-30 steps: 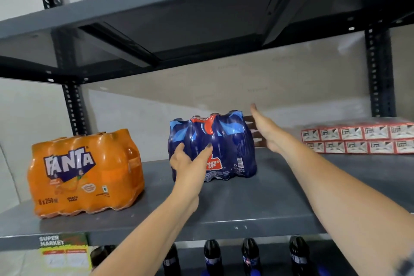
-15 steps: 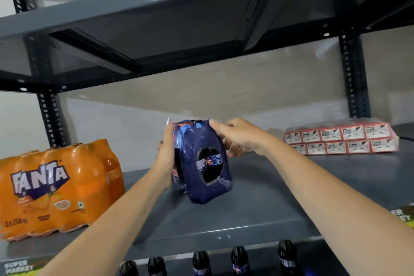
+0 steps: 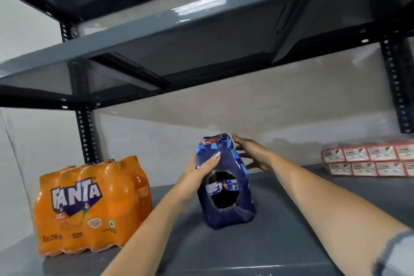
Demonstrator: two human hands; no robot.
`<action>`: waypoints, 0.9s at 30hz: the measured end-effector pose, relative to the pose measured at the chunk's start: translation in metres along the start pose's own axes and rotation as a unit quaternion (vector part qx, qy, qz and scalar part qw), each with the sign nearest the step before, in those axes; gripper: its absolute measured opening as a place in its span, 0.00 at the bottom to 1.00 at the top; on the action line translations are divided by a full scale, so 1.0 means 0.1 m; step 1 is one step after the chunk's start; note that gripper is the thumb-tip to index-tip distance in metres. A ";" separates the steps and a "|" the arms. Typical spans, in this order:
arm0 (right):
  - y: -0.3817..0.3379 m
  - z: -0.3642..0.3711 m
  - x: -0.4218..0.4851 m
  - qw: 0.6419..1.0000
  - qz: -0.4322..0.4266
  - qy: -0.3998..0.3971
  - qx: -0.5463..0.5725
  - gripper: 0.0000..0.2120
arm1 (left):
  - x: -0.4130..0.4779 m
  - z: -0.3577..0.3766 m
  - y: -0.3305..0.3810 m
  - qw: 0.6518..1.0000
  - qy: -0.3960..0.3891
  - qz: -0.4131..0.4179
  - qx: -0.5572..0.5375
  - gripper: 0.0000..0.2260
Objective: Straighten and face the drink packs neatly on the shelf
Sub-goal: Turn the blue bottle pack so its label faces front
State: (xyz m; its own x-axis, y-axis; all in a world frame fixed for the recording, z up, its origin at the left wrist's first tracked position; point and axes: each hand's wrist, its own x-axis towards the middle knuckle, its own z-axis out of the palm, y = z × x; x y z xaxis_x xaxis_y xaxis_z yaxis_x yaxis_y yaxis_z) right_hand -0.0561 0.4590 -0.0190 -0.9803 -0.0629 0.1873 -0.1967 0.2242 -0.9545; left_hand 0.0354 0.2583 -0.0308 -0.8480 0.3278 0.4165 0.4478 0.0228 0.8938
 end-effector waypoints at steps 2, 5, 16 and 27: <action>0.05 -0.04 -0.08 1.000 0.003 -0.018 -0.017 0.38 | 0.01 -0.16 0.00 0.999 -0.030 -0.025 -0.022 0.19; 0.09 -0.19 -0.18 0.999 0.003 0.016 -0.051 0.40 | 0.01 -0.33 -0.02 0.998 -0.018 -0.052 -0.023 0.21; 0.05 -0.21 -0.42 0.989 -0.005 0.109 -0.104 0.26 | 0.16 -0.55 -0.05 0.952 0.238 -0.185 0.048 0.40; 0.02 0.01 -0.81 0.966 -0.044 0.165 -0.194 0.22 | 0.16 -0.42 0.04 0.942 0.256 -0.206 -0.060 0.10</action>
State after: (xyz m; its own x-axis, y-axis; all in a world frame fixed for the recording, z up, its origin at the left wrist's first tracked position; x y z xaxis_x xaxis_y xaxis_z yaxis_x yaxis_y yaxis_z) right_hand 0.0230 0.4634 -0.0367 -0.8995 0.2000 0.3884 -0.2086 0.5845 -0.7841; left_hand 0.0116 0.2241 -0.0138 -0.9824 -0.1850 0.0273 0.0407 -0.0688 0.9968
